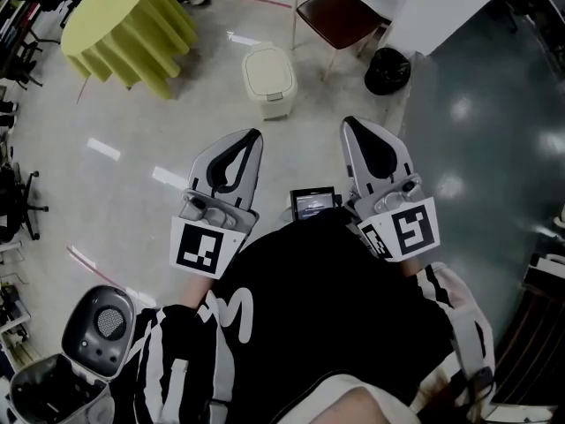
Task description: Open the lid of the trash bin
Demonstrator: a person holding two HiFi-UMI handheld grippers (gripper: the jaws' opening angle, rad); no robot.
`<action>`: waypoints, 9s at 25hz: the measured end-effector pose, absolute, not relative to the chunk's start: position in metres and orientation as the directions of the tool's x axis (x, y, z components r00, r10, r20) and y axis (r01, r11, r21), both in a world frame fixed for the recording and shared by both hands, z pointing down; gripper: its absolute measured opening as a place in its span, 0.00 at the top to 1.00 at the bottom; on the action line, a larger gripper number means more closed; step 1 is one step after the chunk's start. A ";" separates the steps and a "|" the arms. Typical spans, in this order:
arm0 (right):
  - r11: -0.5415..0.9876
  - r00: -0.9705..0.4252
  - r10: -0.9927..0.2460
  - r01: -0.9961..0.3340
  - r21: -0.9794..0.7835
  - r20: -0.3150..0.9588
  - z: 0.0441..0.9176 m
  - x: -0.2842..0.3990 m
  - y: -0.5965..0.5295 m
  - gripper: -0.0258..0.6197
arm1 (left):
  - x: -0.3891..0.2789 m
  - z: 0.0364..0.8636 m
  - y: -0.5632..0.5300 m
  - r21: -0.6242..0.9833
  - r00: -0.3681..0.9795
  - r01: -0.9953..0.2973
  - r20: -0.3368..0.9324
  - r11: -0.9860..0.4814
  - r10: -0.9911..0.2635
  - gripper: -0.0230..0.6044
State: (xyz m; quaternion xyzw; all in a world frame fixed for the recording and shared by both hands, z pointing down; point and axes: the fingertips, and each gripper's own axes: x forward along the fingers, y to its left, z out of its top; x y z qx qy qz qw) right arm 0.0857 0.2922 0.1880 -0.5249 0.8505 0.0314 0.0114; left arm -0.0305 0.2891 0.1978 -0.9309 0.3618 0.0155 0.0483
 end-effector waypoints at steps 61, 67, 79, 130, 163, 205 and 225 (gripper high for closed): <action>0.569 -0.568 -0.822 -0.822 -0.013 -0.020 0.206 0.114 0.215 0.95 | 0.011 0.203 0.224 -0.036 0.687 -0.726 -0.051 -0.686 -0.725 0.95; 0.585 -0.585 -0.811 -0.811 -0.023 -0.022 0.205 0.112 0.213 0.95 | 0.011 0.201 0.225 -0.031 0.677 -0.736 -0.048 -0.676 -0.734 0.95; 0.585 -0.584 -0.811 -0.811 -0.016 -0.017 0.207 0.107 0.190 0.94 | 0.007 0.204 0.201 -0.030 0.672 -0.740 -0.053 -0.672 -0.738 0.95; 0.477 -0.477 -0.879 -0.879 0.003 0.012 0.198 0.081 -0.092 0.94 | -0.017 0.198 -0.098 -0.001 0.769 -0.638 -0.054 -0.770 -0.637 0.95; 0.553 -0.553 -0.833 -0.833 0.002 0.027 0.194 0.076 -0.146 0.94 | -0.024 0.200 -0.139 0.002 0.707 -0.706 -0.041 -0.708 -0.706 0.95; 0.755 -0.735 -0.632 -0.656 -0.022 0.245 0.320 0.053 -0.185 0.94 | -0.026 0.304 -0.153 0.058 0.613 -0.790 0.093 -0.611 -0.784 0.95; 0.807 -0.778 -0.525 -0.584 -0.089 0.344 0.399 0.024 -0.183 0.95 | -0.027 0.345 -0.153 0.098 0.611 -0.792 0.142 -0.603 -0.779 0.95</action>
